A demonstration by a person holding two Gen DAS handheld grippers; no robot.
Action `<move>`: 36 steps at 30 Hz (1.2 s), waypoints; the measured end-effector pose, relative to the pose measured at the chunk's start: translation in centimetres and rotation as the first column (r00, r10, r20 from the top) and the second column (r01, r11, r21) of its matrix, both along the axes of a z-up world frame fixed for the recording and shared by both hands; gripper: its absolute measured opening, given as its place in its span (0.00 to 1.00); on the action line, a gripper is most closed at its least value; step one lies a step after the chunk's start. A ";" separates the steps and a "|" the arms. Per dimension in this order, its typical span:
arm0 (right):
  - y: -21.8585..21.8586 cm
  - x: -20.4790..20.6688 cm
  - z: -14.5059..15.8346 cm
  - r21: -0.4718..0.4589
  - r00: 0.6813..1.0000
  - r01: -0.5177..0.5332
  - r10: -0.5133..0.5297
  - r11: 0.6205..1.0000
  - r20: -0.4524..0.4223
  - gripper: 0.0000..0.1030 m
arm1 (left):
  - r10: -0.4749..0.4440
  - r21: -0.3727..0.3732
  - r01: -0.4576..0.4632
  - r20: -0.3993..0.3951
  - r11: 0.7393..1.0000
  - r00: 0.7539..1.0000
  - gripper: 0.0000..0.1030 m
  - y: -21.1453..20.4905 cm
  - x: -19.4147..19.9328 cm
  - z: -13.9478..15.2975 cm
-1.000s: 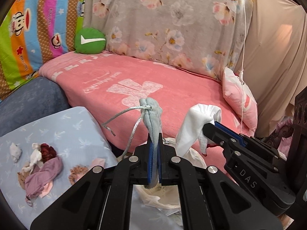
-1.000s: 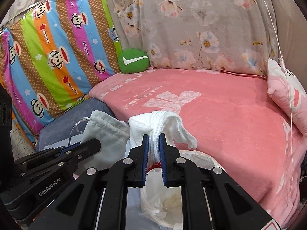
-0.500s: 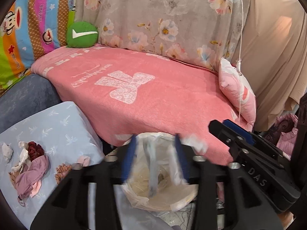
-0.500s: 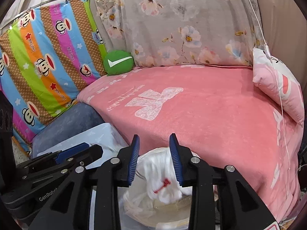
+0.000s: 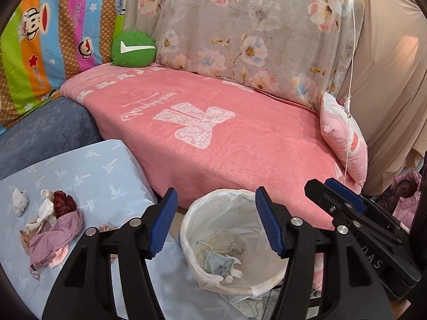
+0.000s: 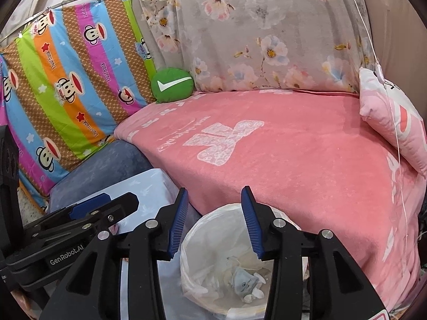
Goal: Collect trash
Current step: 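Open both tools to drop the pouch and cloth into the bin, then grasp the white sock with the left tool while the right tool grasps white fabric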
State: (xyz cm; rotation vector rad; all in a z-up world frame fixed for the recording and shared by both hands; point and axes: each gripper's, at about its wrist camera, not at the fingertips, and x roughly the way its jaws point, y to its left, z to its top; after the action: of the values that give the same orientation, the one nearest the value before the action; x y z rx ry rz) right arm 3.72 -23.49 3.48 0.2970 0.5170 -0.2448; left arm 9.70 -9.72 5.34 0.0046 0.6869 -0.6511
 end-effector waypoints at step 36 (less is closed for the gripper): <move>21.0 11.7 -4.9 0.014 0.931 -0.343 0.342 0.939 -0.130 0.46 | 0.418 0.042 -0.416 -0.080 0.909 0.905 0.73 22.1 6.8 -5.0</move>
State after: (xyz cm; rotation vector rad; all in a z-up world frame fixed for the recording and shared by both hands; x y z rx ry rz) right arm 15.40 -2.45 -1.47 0.1775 0.6871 0.0746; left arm 16.54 12.38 0.34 -0.1469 0.7510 -0.2303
